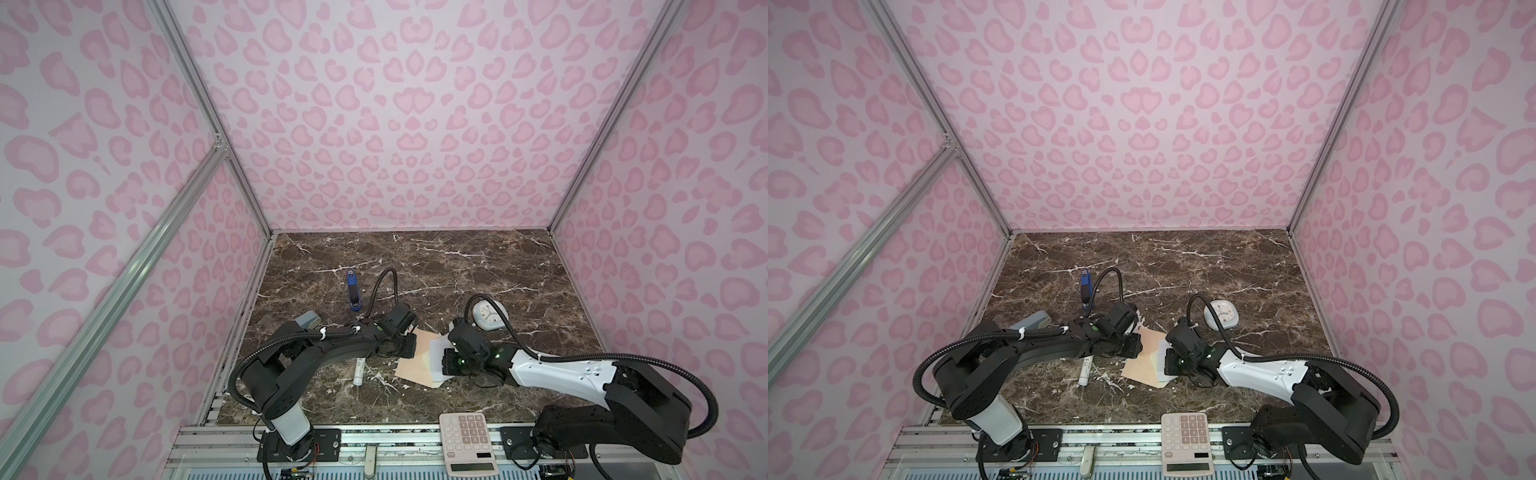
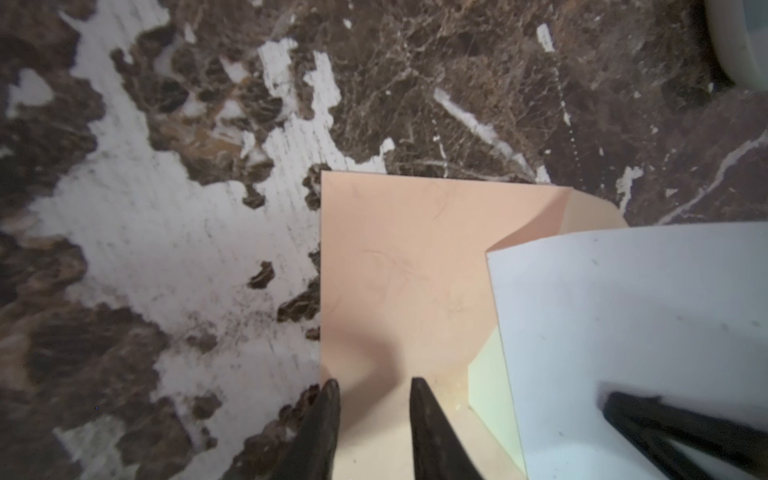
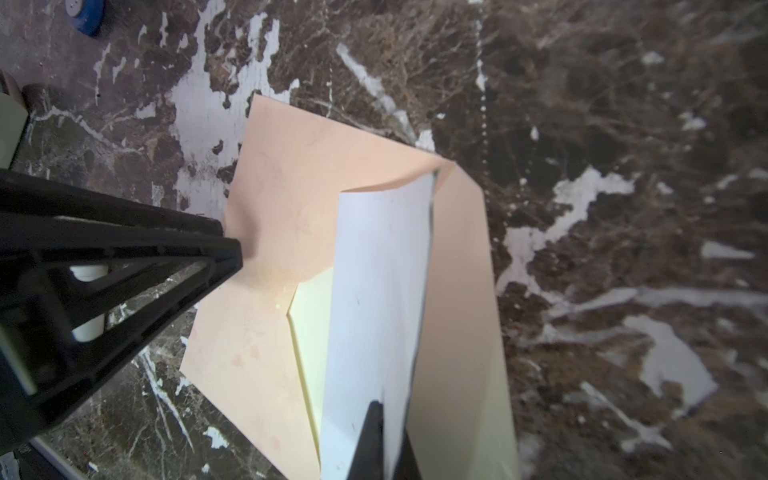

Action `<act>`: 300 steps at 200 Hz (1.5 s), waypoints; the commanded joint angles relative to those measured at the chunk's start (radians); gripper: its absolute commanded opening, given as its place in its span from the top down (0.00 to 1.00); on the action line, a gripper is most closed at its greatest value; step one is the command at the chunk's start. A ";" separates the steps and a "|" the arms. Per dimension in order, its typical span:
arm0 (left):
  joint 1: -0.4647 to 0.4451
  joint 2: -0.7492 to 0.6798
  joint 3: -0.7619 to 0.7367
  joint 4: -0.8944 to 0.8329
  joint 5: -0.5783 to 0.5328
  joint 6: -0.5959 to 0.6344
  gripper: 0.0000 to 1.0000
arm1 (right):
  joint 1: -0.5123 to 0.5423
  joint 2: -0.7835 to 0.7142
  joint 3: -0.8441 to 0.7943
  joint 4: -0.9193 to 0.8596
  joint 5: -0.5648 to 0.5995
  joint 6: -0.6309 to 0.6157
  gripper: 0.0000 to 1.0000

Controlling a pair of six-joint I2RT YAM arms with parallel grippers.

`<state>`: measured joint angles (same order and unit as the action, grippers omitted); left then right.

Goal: Place the letter into the envelope and seal it

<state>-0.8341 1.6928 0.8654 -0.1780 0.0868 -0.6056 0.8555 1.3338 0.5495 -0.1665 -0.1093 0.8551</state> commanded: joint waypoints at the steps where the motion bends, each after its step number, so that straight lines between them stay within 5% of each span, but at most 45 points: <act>1: -0.002 0.013 -0.016 -0.100 0.002 -0.013 0.69 | 0.002 -0.003 -0.011 0.015 0.001 0.009 1.00; 198: -0.002 0.011 -0.035 -0.109 -0.016 -0.036 0.72 | 0.063 -0.039 -0.023 -0.045 0.114 0.203 1.00; 300: -0.003 -0.109 -0.133 -0.124 -0.011 -0.097 0.70 | -0.031 0.035 0.087 -0.158 0.078 0.113 1.00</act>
<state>-0.8371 1.5967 0.7509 -0.1387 0.0723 -0.6731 0.8352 1.3514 0.6155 -0.2897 -0.0204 1.0008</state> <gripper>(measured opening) 0.292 0.048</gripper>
